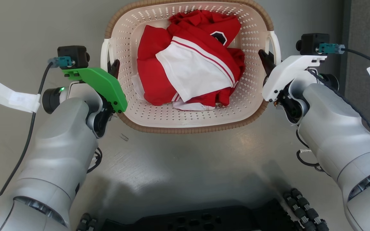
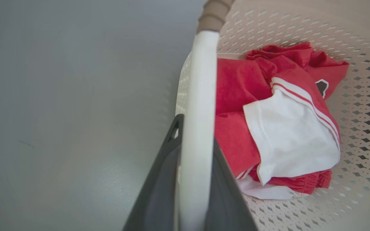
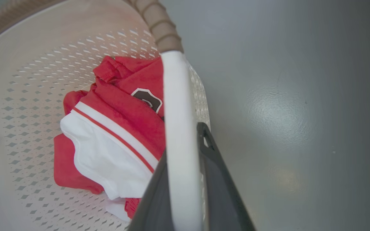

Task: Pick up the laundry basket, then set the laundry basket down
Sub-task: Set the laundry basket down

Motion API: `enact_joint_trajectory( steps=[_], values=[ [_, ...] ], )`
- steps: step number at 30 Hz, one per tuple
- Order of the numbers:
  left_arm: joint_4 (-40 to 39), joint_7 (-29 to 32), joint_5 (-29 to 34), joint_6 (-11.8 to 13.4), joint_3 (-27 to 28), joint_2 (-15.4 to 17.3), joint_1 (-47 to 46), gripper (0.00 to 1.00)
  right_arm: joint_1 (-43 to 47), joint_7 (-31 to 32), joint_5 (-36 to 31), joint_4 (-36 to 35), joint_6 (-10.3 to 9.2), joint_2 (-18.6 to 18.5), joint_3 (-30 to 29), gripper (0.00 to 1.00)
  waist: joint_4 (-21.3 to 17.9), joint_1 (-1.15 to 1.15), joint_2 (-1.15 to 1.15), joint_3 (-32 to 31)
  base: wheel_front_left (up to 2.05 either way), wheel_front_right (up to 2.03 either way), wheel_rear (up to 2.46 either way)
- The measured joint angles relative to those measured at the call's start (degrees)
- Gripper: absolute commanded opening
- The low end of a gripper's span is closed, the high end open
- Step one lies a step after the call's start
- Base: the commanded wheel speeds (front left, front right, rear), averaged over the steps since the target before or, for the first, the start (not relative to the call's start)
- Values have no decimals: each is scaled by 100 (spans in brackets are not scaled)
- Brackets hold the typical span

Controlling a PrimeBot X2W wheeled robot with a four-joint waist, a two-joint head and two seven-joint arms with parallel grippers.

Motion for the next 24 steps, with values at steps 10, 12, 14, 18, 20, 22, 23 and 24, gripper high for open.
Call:
enact_joint_trajectory(
  steps=[10,12,14,18,20,22,23,24],
  values=[
    [-24,-43,-5,0,-108,0,-1,0,-15,-68,3,110,23,16,27,0,4,0,0,86,0,0,0],
    [-25,-42,-21,1,-125,0,-1,0,-30,-68,3,129,23,16,49,0,4,-1,0,98,0,0,0],
    [-25,-42,-31,1,-137,0,-1,0,-46,-68,3,148,23,20,68,0,6,0,0,110,0,0,0],
    [-26,-40,-44,1,-159,0,-1,0,-83,-64,10,225,23,40,109,0,12,0,0,129,0,0,0],
    [-26,-33,-49,1,-169,1,-1,30,-105,-47,10,265,23,44,126,0,14,0,0,133,0,0,0],
    [-43,-33,-99,0,-170,0,-2,100,-106,55,15,330,24,51,130,42,15,0,0,135,0,0,0],
    [-42,-14,-112,0,-171,0,-2,100,-107,59,21,342,25,51,129,96,16,-1,0,135,0,0,0],
    [-42,-8,-131,0,-175,-7,-2,100,-109,60,24,349,25,56,126,100,16,0,0,135,0,0,0]
  ],
)
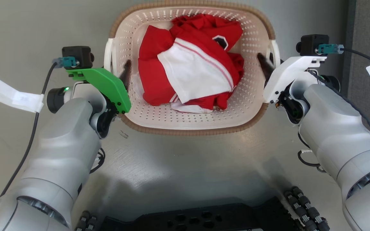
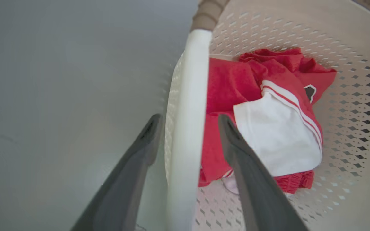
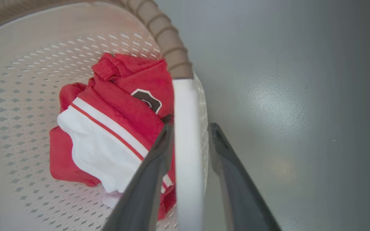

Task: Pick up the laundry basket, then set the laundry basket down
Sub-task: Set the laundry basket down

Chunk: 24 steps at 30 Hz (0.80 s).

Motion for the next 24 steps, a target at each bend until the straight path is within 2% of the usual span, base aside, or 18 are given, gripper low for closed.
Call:
enact_joint_trajectory(
  steps=[14,24],
  values=[
    [37,48,-68,-1,-86,-7,0,100,1,124,47,119,1,54,3,100,19,0,0,-63,0,0,0],
    [123,241,-333,-1,-154,-7,188,100,7,51,37,133,1,77,158,100,17,0,0,-406,0,0,0]
  ],
)
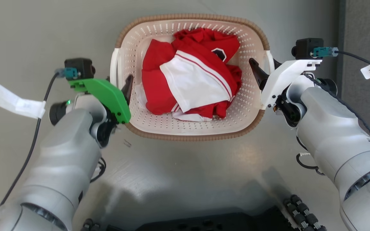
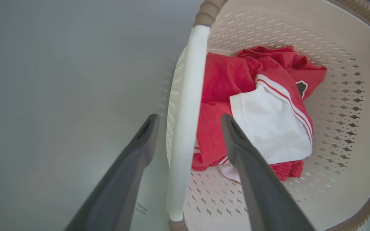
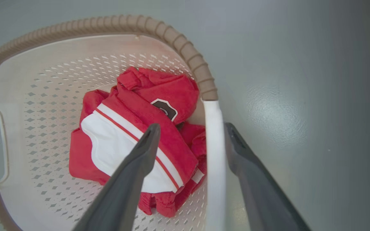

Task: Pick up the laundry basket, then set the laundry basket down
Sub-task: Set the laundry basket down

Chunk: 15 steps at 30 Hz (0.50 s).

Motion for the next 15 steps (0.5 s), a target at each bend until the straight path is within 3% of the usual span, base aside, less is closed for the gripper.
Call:
enact_joint_trajectory(
  steps=[8,15],
  values=[
    [26,129,-214,0,-4,-1,387,100,120,-114,0,-2,4,8,31,100,-57,0,0,-431,0,0,0],
    [43,-113,-214,0,-53,1,669,100,433,-286,10,-23,4,9,35,100,-112,-1,0,-916,0,0,0]
  ],
)
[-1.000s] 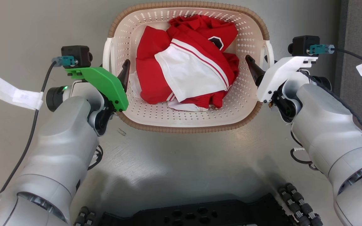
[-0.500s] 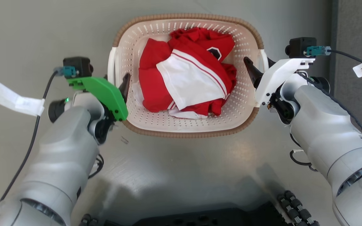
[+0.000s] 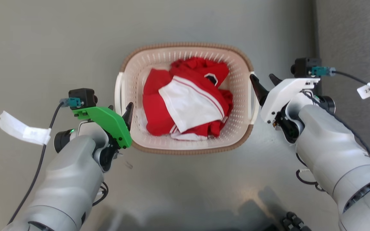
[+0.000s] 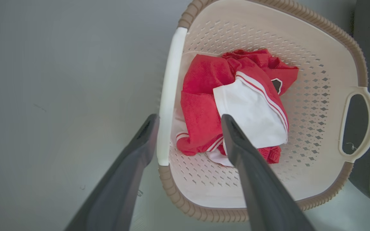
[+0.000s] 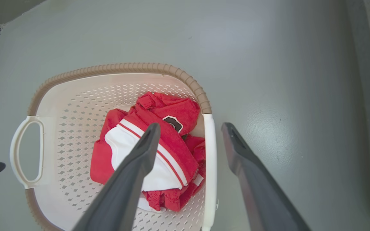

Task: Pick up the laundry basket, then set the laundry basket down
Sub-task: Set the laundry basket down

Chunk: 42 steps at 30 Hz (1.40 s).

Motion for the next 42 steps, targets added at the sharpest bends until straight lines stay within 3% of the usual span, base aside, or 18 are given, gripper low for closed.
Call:
enact_joint_trajectory(
  steps=[15,30,38,42],
  values=[
    [-406,-688,78,0,-175,60,277,100,434,-301,0,-374,0,-122,147,100,-45,0,0,-1193,0,0,0],
    [-749,-853,311,0,-170,315,631,100,906,-404,-70,-764,0,-356,170,100,-11,0,0,-2432,0,0,0],
    [-1259,-851,695,26,572,773,816,100,1039,-404,-245,-1499,-4,-481,-308,100,3,0,0,-3094,0,0,0],
    [-1617,-851,978,186,822,791,1109,100,1239,-404,-458,-1924,-137,-656,-632,100,-10,0,0,-3396,0,0,0]
  ],
)
